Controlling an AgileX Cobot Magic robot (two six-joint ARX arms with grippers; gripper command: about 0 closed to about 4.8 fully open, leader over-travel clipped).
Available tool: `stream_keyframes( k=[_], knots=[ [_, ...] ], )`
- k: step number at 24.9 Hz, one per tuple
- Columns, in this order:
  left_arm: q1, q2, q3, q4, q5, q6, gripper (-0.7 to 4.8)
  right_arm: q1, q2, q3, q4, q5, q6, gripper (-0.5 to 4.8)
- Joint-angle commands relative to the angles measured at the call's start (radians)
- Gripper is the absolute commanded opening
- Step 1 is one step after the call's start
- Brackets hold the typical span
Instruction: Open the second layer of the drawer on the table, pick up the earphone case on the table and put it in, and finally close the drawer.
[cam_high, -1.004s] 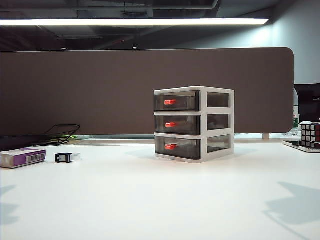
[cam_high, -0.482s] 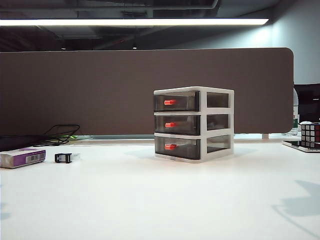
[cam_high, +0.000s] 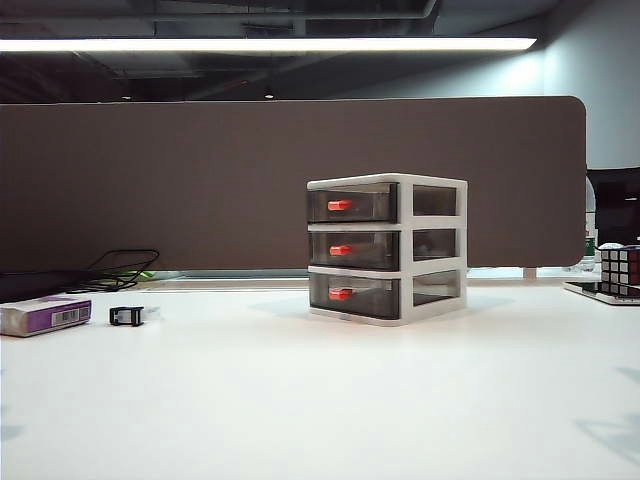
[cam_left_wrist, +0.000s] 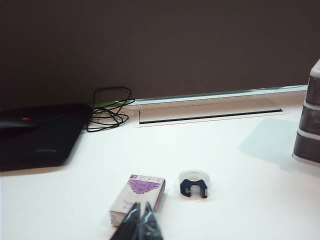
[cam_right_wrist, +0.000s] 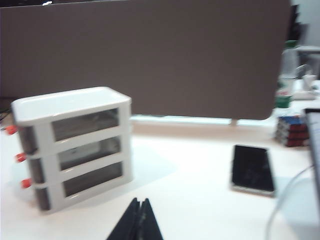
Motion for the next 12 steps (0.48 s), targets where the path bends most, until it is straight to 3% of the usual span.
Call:
stream_keyframes(
  k=[1, 8, 12],
  knots=[
    [0.002, -0.002, 0.006, 0.009, 0.003, -0.024, -0.06, 0.001, -0.12, -0.006, -0.099, 0.034, -0.011, -0.05],
    [0.002, -0.009, 0.006, 0.064, -0.007, -0.024, -0.06, 0.04, -0.211, -0.007, -0.24, 0.018, -0.006, -0.05],
    [0.002, -0.009, 0.006, 0.053, -0.004, -0.027, -0.06, 0.142, -0.211, -0.007, -0.24, 0.114, -0.011, -0.05]
  ],
)
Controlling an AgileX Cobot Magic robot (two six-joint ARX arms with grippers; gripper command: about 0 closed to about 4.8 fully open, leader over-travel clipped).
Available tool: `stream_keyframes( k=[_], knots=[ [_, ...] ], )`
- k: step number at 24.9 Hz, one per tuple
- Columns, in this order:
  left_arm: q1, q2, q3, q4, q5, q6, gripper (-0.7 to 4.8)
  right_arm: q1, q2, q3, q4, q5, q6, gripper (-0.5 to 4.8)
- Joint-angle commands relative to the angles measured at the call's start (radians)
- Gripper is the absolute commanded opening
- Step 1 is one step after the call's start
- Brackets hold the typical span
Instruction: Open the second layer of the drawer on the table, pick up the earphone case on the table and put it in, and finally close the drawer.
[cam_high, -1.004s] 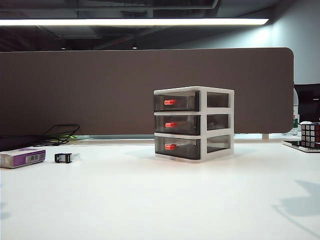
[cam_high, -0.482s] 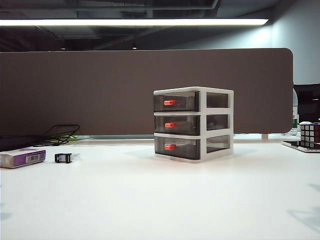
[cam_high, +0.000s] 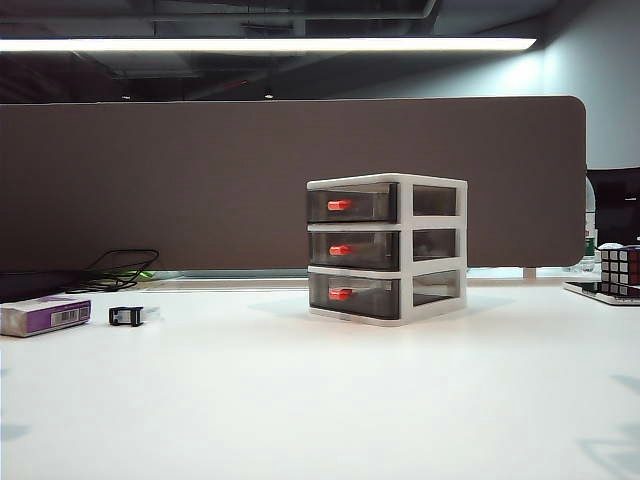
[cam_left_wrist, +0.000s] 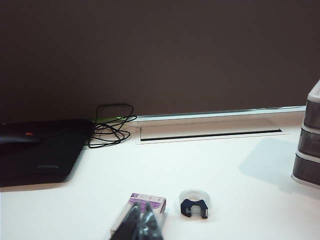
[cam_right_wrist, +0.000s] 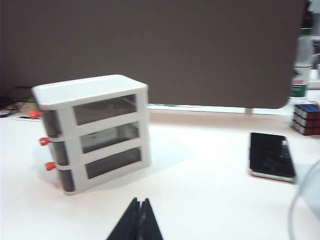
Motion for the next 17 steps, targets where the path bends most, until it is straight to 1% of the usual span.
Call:
stream_keyframes(
  k=[1, 5, 7, 9, 10, 11, 12, 14, 17],
  knots=[
    [0.002, 0.001, 0.006, -0.005, 0.0, -0.009, -0.06, 0.1, -0.002, -0.007, 0.011, 0.116, -0.005, -0.05],
    [0.002, 0.001, 0.006, -0.008, 0.009, -0.01, -0.06, 0.257, -0.002, -0.007, 0.011, 0.269, -0.037, -0.05],
    [0.002, 0.001, 0.006, -0.007, 0.009, -0.009, -0.06, 0.354, -0.002, -0.007, 0.013, 0.408, -0.063, -0.05],
    [0.002, 0.001, 0.006, 0.002, 0.01, -0.009, -0.06, 0.443, -0.002, -0.006, 0.02, 0.506, -0.088, -0.05],
    [0.002, 0.001, 0.006, 0.01, 0.018, -0.009, -0.06, 0.48, -0.002, -0.006, 0.027, 0.52, -0.096, -0.05],
    [0.002, 0.001, 0.006, 0.014, 0.048, -0.009, -0.06, 0.512, -0.002, -0.006, 0.034, 0.521, -0.11, -0.05],
    [0.002, 0.001, 0.006, 0.014, 0.062, -0.008, -0.06, 0.527, -0.002, -0.006, 0.035, 0.523, -0.113, -0.05],
    [0.002, 0.001, 0.006, 0.016, 0.091, -0.005, -0.06, 0.537, -0.002, -0.006, 0.035, 0.541, -0.113, -0.05],
    [0.002, 0.001, 0.006, 0.032, 0.092, -0.005, -0.06, 0.531, -0.002, -0.006, 0.035, 0.567, -0.122, -0.05]
  ],
)
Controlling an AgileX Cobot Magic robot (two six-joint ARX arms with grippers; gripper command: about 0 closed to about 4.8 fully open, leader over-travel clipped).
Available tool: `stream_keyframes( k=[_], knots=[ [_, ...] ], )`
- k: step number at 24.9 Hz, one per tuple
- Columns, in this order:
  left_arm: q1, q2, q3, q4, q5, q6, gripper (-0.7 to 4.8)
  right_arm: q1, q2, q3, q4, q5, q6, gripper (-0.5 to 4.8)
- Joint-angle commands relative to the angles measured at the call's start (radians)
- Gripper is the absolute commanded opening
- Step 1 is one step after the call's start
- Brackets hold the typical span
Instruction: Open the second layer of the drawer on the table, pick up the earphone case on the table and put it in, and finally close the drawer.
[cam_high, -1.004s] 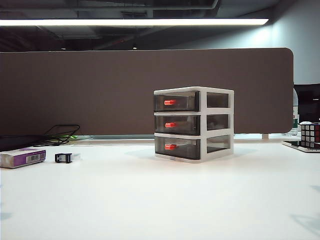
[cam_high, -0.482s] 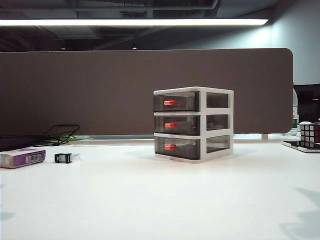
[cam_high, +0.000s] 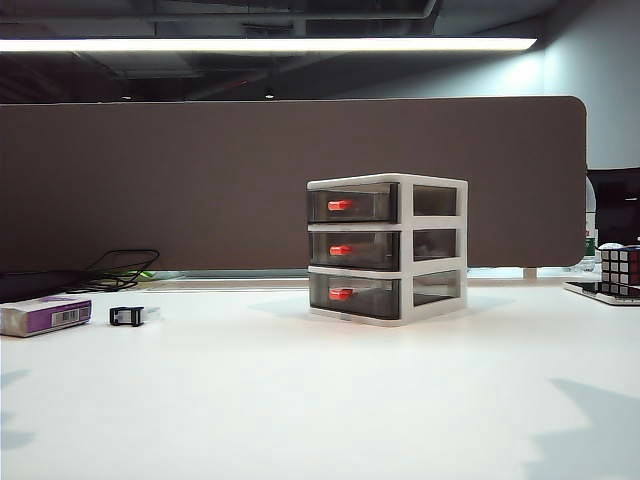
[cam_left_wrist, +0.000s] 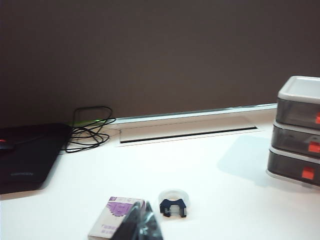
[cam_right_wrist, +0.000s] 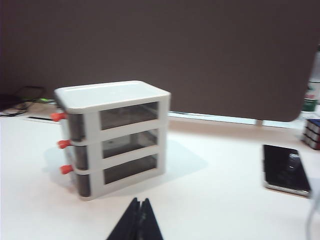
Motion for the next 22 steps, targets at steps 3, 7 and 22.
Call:
stream_keyframes(
  k=[3, 7, 22],
  knots=[
    [0.002, 0.0, 0.006, 0.035, 0.013, 0.005, -0.06, -0.034, -0.002, -0.006, 0.019, 0.019, -0.031, -0.05],
    [0.005, 0.0, 0.006, 0.026, -0.005, 0.027, -0.06, -0.053, -0.002, -0.006, 0.021, 0.015, -0.031, -0.05],
    [0.051, 0.0, 0.006, -0.011, -0.003, -0.026, -0.05, -0.074, -0.002, -0.006, -0.018, -0.003, -0.029, -0.04]
  ],
)
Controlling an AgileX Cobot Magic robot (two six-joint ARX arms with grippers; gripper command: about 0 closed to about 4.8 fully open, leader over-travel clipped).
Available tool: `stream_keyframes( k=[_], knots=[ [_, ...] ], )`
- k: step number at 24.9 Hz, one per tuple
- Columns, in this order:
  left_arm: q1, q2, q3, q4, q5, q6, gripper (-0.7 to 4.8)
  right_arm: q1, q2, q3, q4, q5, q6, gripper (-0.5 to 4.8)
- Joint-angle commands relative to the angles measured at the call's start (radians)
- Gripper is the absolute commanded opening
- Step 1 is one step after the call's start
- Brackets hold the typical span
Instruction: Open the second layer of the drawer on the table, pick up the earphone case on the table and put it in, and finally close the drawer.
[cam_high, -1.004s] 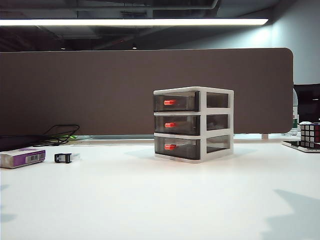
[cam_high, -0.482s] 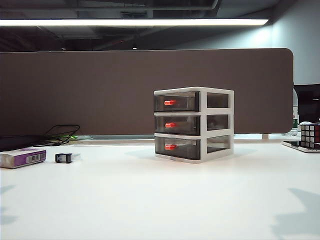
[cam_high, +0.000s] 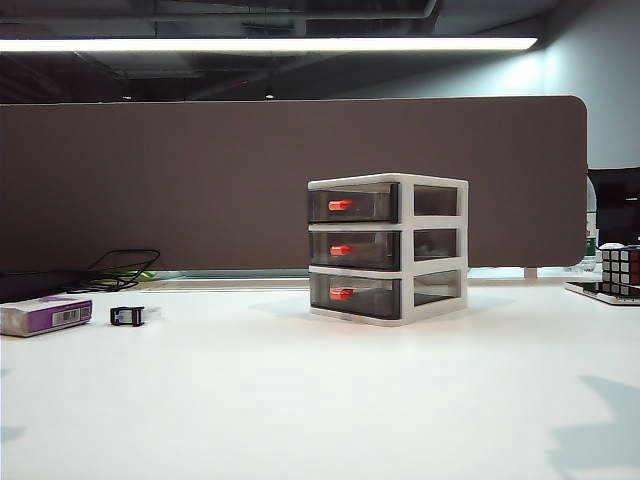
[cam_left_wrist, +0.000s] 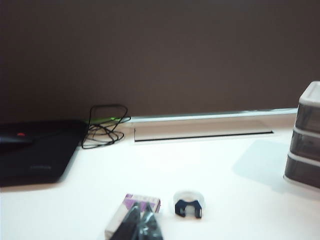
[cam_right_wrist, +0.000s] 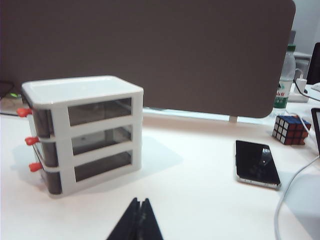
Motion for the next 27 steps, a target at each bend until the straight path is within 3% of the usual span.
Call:
stream_keyframes(
  k=[1, 27],
  knots=[
    [0.002, 0.0, 0.006, -0.016, 0.004, -0.003, -0.05, 0.0, -0.002, -0.006, -0.006, -0.001, 0.001, -0.04],
    [0.002, 0.0, 0.006, -0.034, 0.004, -0.003, -0.05, 0.0, -0.002, -0.006, -0.006, 0.002, 0.001, -0.04]
  ],
)
